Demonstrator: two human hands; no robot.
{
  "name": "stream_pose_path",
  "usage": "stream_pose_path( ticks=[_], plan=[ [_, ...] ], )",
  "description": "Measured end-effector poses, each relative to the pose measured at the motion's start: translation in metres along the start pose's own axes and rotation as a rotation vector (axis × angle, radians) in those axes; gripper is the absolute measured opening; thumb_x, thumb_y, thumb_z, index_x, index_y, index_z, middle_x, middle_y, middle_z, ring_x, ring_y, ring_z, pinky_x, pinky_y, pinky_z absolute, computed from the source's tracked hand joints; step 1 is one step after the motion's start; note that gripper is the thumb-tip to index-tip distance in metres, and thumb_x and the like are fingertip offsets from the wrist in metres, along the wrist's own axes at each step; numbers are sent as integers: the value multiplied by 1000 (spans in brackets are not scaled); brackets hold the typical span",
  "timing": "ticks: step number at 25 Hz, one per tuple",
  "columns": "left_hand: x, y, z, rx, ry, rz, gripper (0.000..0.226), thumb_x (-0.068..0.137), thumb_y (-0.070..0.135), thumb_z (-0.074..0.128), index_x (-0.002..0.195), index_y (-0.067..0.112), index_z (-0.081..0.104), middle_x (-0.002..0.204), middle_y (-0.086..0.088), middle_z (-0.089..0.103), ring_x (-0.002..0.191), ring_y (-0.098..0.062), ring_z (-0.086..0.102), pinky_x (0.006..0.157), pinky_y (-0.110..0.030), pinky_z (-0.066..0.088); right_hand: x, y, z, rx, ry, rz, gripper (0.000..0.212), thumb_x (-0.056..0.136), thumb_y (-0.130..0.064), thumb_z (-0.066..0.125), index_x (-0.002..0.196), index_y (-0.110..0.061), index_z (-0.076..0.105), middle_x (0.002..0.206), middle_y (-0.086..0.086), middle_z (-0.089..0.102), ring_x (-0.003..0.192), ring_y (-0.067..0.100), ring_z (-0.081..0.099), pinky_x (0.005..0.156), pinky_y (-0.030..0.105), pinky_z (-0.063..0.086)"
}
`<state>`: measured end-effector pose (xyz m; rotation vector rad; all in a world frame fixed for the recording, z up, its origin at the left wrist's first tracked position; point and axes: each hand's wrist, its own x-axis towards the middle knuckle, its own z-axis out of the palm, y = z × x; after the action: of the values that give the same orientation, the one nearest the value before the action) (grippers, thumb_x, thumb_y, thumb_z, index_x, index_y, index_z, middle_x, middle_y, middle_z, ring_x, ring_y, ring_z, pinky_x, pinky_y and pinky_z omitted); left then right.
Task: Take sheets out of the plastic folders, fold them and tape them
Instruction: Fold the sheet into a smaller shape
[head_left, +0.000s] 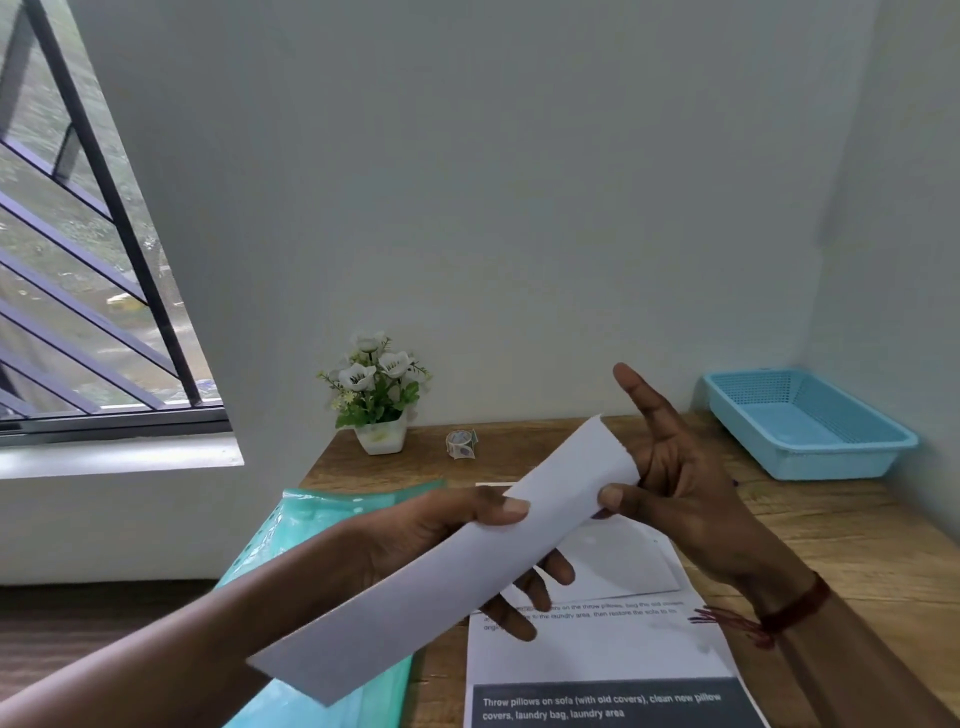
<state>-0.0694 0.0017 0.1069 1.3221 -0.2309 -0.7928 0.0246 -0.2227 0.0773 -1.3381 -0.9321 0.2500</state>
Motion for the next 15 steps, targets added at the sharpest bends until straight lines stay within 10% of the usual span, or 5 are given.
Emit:
stream_pose_path(
  ticks=[8, 15],
  plan=[
    [6, -8, 0, 157, 67, -31, 81, 63, 51, 84, 126, 14, 48, 103, -4, 63, 84, -17, 58, 69, -27, 55, -1, 0, -3, -23, -138, 151, 127, 65, 13, 76, 148, -53, 6, 99, 20, 67, 80, 38, 67, 61, 50, 60],
    [18, -9, -8, 244, 122, -10, 86, 54, 51, 88, 122, 18, 48, 98, -2, 47, 80, -12, 47, 63, -19, 49, 4, 7, 6, -135, 105, 51, 100, 60, 21, 76, 142, -15, 34, 83, -17, 69, 77, 1, 68, 61, 20, 57]
  ],
)
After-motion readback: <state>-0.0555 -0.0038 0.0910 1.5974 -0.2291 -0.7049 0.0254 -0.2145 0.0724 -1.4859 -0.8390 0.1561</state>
